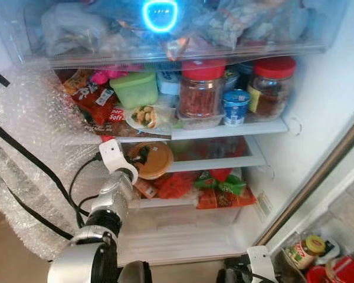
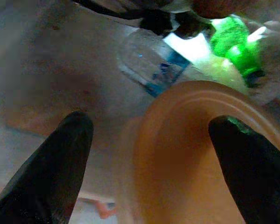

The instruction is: Restocking fridge

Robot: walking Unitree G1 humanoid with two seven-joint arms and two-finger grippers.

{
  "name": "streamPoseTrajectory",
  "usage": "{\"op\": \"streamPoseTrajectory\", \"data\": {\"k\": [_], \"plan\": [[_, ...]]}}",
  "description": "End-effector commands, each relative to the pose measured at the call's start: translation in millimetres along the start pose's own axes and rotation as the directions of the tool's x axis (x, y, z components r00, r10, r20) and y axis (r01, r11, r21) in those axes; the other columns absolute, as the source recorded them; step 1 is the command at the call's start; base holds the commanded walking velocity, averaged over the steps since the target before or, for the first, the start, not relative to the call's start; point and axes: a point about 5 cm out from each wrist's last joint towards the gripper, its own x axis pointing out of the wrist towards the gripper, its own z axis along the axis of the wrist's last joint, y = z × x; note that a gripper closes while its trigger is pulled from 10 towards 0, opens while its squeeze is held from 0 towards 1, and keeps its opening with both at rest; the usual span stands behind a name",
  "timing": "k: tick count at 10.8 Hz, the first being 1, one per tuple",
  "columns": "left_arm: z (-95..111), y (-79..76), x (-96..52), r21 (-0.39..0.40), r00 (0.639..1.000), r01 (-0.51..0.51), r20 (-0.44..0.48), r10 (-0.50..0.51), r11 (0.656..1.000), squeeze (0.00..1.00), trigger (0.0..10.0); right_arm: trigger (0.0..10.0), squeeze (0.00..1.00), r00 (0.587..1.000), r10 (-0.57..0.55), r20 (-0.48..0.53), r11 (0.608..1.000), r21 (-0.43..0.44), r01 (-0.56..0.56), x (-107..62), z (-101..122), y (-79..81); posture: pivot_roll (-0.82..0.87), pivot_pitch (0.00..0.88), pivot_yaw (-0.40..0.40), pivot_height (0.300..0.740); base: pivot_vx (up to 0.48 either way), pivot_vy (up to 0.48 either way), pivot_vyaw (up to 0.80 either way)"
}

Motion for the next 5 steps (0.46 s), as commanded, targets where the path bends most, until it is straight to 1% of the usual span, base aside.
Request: {"op": "streamPoseTrajectory", "data": {"k": [1,2,3,5], "plan": [[3.2,5.2,1.0,0.059,0.999,-0.037,0.007,0.037,0.998,0.0,10.0,10.0,0.0,0.999,0.011,-0.033,1.0,0.009,-0.011,-1.6,-8.8,3.2,-0.01,0.0,0.024,0.629,0.0,0.0,0.0],[0.4,5.7,0.7,0.039,0.999,-0.043,-0.002,0.043,0.998,0.0,10.0,10.0,0.0,0.999,0.015,-0.033,1.0,0.007,-0.014,-1.6,-8.7,3.2,-0.01,0.0,0.024,0.629,0.0,0.0,0.0],[-2.1,6.4,0.1,-0.005,0.999,-0.051,-0.005,0.051,0.999,0.0,0.0,10.0,0.0,0.999,0.016,-0.032,1.0,0.007,-0.016,-1.6,-8.7,3.2,0.0,0.0,0.024,0.629,0.0,0.0,0.0],[-6.6,6.8,-0.8,-0.055,0.999,-0.044,-0.01,0.044,0.998,0.0,0.0,10.0,0.0,0.999,0.014,-0.03,1.0,0.006,-0.014,-1.5,-8.2,2.8,-0.01,0.0,0.022,0.629,0.0,0.0,0.0]]}}
